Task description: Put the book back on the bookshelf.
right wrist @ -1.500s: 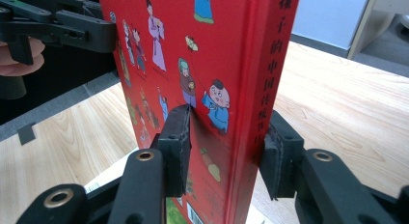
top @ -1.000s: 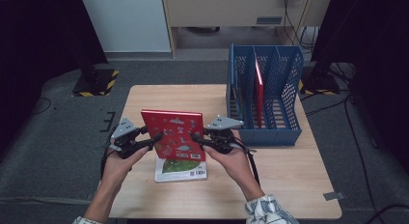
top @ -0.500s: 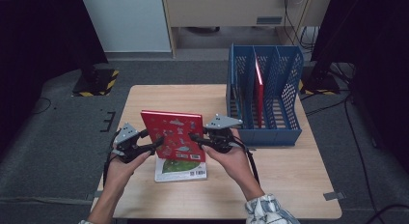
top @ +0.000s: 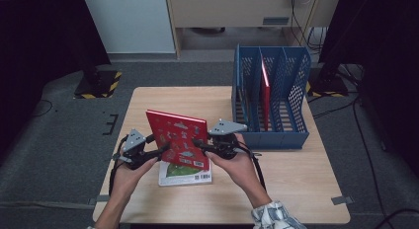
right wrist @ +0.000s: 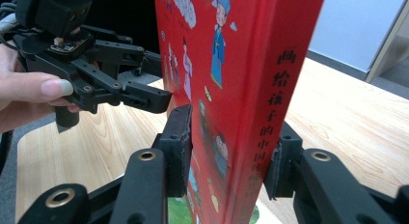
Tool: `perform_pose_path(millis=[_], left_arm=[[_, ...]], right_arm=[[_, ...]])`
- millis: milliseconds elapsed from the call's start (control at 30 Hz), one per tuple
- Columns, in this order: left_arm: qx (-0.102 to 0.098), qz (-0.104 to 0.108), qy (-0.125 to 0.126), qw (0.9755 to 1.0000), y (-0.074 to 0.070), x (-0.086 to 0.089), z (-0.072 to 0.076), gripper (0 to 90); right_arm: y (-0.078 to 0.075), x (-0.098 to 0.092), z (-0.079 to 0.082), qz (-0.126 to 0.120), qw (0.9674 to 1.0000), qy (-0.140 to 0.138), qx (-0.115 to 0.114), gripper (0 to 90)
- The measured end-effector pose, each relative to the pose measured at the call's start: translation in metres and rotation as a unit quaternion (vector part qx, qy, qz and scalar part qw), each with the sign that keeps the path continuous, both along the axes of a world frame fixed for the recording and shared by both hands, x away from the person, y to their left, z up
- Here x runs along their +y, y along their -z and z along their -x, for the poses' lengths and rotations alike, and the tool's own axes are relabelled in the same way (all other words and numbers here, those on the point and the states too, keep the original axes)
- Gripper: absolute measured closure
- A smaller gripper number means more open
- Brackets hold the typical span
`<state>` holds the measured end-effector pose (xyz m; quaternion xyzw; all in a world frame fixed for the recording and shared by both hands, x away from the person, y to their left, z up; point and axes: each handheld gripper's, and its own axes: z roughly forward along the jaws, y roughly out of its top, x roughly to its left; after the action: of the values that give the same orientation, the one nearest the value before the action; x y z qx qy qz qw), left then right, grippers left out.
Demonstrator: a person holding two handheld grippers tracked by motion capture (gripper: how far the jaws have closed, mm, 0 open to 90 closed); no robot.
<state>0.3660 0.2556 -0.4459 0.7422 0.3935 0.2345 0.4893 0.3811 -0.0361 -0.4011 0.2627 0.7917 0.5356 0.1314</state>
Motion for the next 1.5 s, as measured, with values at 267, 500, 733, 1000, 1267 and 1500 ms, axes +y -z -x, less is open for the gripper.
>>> perform_pose_path(millis=[267, 500, 733, 1000, 1267, 1500], left_arm=[[0.018, -0.007, 0.004, 0.9998, 0.004, -0.002, 0.001, 31.3], [0.018, -0.011, -0.002, 0.9998, 0.008, -0.005, 0.000, 28.7], [0.015, -0.010, -0.004, 0.9998, 0.010, -0.006, -0.002, 28.5], [0.021, -0.021, -0.004, 0.9995, 0.015, -0.006, 0.003, 28.0], [0.037, -0.031, -0.006, 0.9988, 0.029, -0.009, 0.004, 24.3], [0.033, -0.036, -0.009, 0.9988, 0.028, -0.011, 0.000, 25.1]], right_arm=[[-0.003, 0.005, 0.001, -0.006, 0.9999, -0.009, -0.004, 58.4], [-0.009, 0.014, 0.001, -0.002, 0.9998, -0.013, -0.013, 56.0], [-0.009, 0.013, 0.004, -0.001, 0.9998, -0.017, -0.011, 59.3], [-0.011, 0.020, 0.006, -0.010, 0.9996, -0.022, -0.015, 58.4], [-0.016, 0.030, 0.003, -0.018, 0.9995, -0.020, -0.019, 62.5], [-0.017, 0.031, 0.004, -0.018, 0.9995, -0.015, -0.022, 64.8]])
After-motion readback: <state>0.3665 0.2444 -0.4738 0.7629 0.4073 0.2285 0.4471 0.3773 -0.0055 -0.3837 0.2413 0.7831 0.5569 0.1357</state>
